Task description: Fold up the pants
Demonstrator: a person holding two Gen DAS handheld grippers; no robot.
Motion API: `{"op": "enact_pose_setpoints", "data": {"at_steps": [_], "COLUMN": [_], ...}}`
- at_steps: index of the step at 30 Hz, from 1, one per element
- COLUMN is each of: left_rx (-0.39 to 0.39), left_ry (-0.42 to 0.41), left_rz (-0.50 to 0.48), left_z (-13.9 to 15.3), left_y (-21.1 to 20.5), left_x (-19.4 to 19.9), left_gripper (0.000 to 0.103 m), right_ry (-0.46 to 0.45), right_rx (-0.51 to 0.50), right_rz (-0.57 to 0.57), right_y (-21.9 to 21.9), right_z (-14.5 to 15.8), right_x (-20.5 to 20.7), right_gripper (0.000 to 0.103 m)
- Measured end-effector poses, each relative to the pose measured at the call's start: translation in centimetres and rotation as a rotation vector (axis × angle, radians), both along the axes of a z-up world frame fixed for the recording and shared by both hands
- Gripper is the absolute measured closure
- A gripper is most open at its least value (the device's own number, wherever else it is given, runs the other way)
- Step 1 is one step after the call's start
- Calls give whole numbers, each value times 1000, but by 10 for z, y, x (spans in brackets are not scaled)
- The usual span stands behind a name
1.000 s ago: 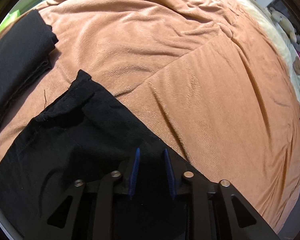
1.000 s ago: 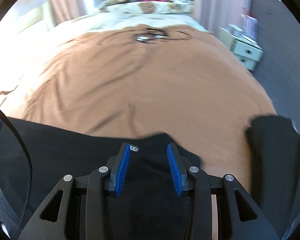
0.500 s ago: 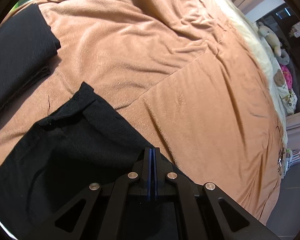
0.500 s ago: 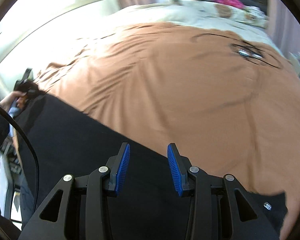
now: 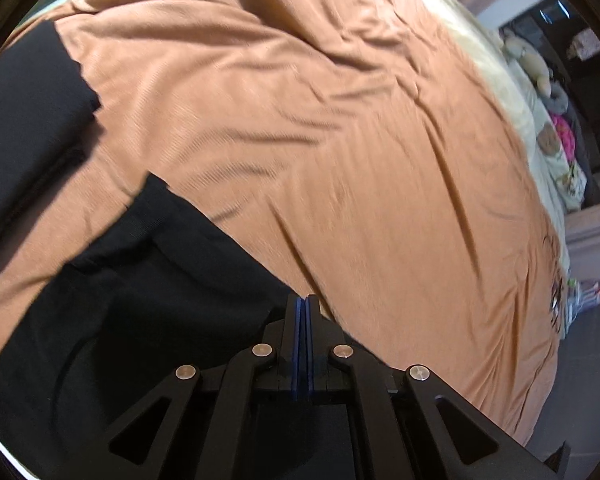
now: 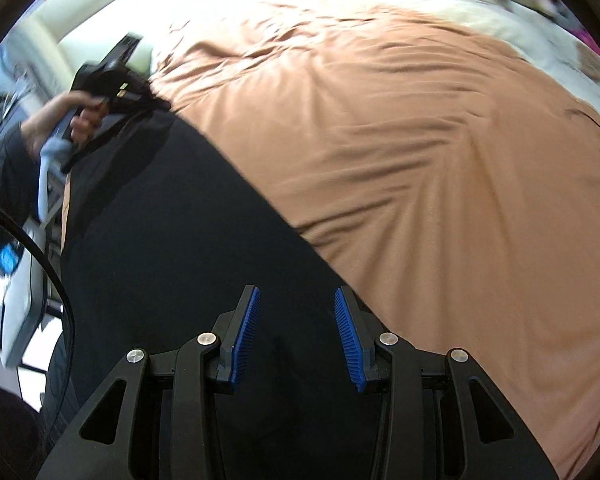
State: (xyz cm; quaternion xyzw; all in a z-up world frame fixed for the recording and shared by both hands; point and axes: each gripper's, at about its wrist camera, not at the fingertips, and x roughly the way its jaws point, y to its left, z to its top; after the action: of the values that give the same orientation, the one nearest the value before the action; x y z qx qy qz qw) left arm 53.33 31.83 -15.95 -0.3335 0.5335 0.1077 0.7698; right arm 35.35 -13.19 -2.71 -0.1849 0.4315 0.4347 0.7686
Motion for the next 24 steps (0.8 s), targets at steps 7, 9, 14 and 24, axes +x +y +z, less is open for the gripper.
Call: {"op": "enact_pose_setpoints", "data": {"at_steps": [7,9,14,24], "left_rx": [25,15,48,141], "left_ry": [34,51,116,229], "left_rz": [-63,-70,-69,-82], "left_z": [-6,-11,-19,-27], "left_y": [-29,-33,-39,-57], "left_x": [9,11,13,26], "left_gripper": [65,65,65,65], "right_ry": [-5,-1,27,43], "right_rx": [-73,-94,-112,-113], "right_rz": [87,90,110,144], "right_y": [43,51,63,80], "right_z": [-18,-23,-34,-38], "right_x": [23,27,33,27], "right_gripper": [66,66,66,83]}}
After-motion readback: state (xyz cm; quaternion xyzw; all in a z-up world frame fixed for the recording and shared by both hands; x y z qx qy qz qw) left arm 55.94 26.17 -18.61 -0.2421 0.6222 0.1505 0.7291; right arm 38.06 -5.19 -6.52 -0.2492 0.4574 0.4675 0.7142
